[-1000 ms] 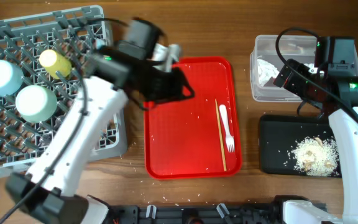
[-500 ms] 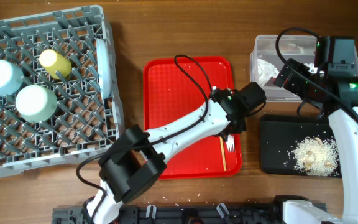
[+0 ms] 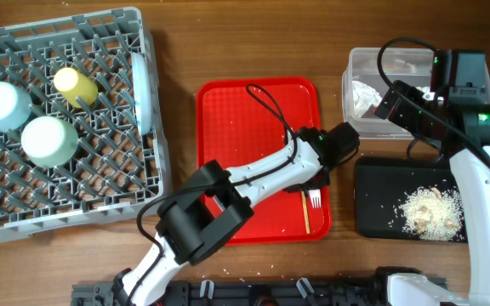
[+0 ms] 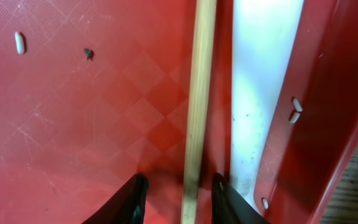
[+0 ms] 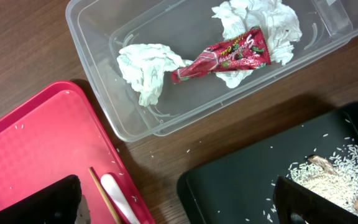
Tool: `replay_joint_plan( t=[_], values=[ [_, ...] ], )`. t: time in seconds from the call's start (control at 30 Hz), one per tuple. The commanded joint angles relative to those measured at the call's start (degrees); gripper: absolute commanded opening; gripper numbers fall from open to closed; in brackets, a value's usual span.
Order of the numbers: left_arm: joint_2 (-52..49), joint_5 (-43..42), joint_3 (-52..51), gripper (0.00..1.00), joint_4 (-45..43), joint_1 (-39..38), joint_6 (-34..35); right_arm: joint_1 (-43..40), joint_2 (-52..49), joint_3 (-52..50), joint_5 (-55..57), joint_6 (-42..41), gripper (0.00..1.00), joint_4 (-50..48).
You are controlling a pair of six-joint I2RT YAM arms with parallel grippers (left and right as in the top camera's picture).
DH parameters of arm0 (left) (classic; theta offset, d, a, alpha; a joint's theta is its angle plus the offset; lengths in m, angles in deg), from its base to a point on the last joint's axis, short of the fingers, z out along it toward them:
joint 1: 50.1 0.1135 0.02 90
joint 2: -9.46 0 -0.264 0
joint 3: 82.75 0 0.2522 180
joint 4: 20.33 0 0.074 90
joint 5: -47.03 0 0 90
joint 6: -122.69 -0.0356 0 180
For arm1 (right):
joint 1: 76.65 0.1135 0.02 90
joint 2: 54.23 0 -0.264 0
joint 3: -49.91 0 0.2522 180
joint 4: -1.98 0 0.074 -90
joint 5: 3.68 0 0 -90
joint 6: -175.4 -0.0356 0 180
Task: Sort waste into correct bins and load items into the dishwasher rack
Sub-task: 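Grasp the chopsticks and drop them into the rack, then reach the left gripper to the white plastic fork and grasp it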
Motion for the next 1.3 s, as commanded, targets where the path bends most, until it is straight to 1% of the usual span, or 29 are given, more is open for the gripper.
replay_joint_plan(
  t=[0.0, 0.1, 0.13, 0.23, 0.27, 0.33, 0.5, 0.57, 0.63, 0.67, 0.77, 0.8, 0.87, 0.9, 0.97, 1.03, 1.07, 1.13, 1.23, 1.27],
  values=[
    [-2.25, 0.98, -0.07, 0.31, -0.22, -0.55, 0.76, -0.17, 0.61, 0.7, 0.13, 0.74, 1.0, -0.11],
    [-3.54, 0.94, -0.07, 0.05, 0.02, -0.85, 0.76, -0.17, 0.61, 0.7, 0.13, 0.72, 1.0, -0.11],
    [-3.54, 0.94, -0.04, 0.04, 0.07, -0.85, 0.74, -0.17, 0.61, 0.7, 0.13, 0.72, 1.0, -0.11],
    [-2.47, -0.26, -0.04, 0.04, 0.55, -0.46, -2.67, -0.17, 0.61, 0.7, 0.13, 0.72, 1.0, -0.11],
    [-1.03, -0.33, -0.04, 0.04, 2.08, -0.02, -2.93, -0.17, 0.61, 0.7, 0.13, 0.7, 1.0, -0.11],
    [2.23, -0.33, -0.04, 0.04, 3.8, 1.33, -5.6, -0.17, 0.61, 0.7, 0.13, 0.7, 1.0, -0.11],
    [14.8, -0.33, -0.04, 0.04, 9.68, 8.35, -11.45, -0.17, 0.61, 0.7, 0.13, 0.72, 1.0, -0.11],
    [19.78, -0.31, -0.04, 0.04, 11.65, 11.72, -16.39, -0.17, 0.61, 0.7, 0.13, 0.7, 1.0, -0.11],
    [24.41, 0.15, -0.04, 0.04, 13.07, 15.39, -25.2, -0.17, 0.61, 0.7, 0.13, 0.72, 1.0, -0.11],
    [26.47, 0.55, -0.04, 0.04, 13.84, 17.25, -27.67, -0.17, 0.61, 0.7, 0.13, 0.72, 1.0, -0.11],
    [36.44, 1.22, -0.04, 0.04, 14.67, 28.94, -34.07, -0.17, 0.61, 0.7, 0.13, 0.72, 1.0, -0.11],
    [39.82, 1.25, -0.04, 0.04, 14.03, 34.29, -37.9, -0.17, 0.61, 0.7, 0.13, 0.72, 1.0, -0.11],
    [43.45, 1.22, -0.04, 0.04, 13.0, 43.15, -45.0, -0.17, 0.61, 0.7, 0.13, 0.72, 1.0, -0.11],
    [44.3, 1.18, -0.04, 0.04, 12.87, 48.41, -49.09, -0.17, 0.61, 0.7, 0.13, 0.7, 1.0, -0.11],
    [43.85, 1.16, -0.04, 0.04, 12.87, 54.75, -53.31, -0.17, 0.61, 0.7, 0.13, 0.7, 1.0, -0.11],
    [42.27, 1.18, -0.04, 0.04, 12.5, 59.1, -56.83, -0.17, 0.61, 0.7, 0.13, 0.72, 1.0, -0.11],
    [40.41, 0.98, -0.04, 0.04, 11.37, 61.61, -56.94, -0.17, 0.61, 0.7, 0.13, 0.72, 1.0, -0.11],
    [37.33, 0.9, -0.04, 0.04, 8.33, 63.82, -57.51, -0.17, 0.61, 0.7, 0.13, 0.72, 1.0, -0.11],
    [32.41, 0.5, -0.04, 0.04, 3.87, 65.05, -61.66, -0.17, 0.61, 0.7, 0.13, 0.7, 1.0, -0.11],
    [30.05, 0.52, -0.04, 0.04, 2.97, 65.07, -64.5, -0.17, 0.61, 0.7, 0.13, 0.72, 1.0, -0.11]
  ],
)
